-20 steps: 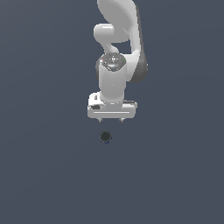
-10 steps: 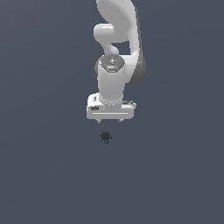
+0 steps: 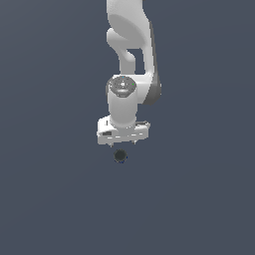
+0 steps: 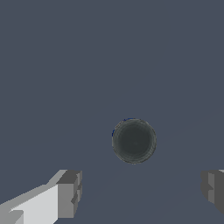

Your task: Pick up the object and move it to a goal position.

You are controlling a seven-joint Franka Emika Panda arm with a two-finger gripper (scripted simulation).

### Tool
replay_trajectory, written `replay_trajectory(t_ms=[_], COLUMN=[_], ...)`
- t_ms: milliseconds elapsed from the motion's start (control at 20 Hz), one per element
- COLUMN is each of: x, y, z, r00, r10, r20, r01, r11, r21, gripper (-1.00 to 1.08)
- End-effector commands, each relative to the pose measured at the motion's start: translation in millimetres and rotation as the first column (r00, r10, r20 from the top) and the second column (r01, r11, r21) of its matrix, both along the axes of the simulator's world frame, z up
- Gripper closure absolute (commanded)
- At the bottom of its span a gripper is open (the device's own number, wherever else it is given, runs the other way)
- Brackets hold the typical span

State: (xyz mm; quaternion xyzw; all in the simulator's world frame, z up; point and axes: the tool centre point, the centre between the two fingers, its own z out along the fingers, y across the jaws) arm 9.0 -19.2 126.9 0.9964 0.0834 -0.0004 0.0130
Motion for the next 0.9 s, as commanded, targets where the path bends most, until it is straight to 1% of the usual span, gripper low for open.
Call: replay_trajectory(t_ms=[0, 400, 850], x=[2, 5, 5], y=[-4, -13, -16], z=[-14, -49, -63], r00=[0.999, 0.985, 0.976], r10=[0.049, 0.172, 0.218], r20=[-0.002, -0.003, -0.001], r01=[-0.049, -0.172, -0.218], r11=[0.999, 0.985, 0.976], r21=[0.005, 0.019, 0.026], gripper=[-0.92, -0.92, -0.92])
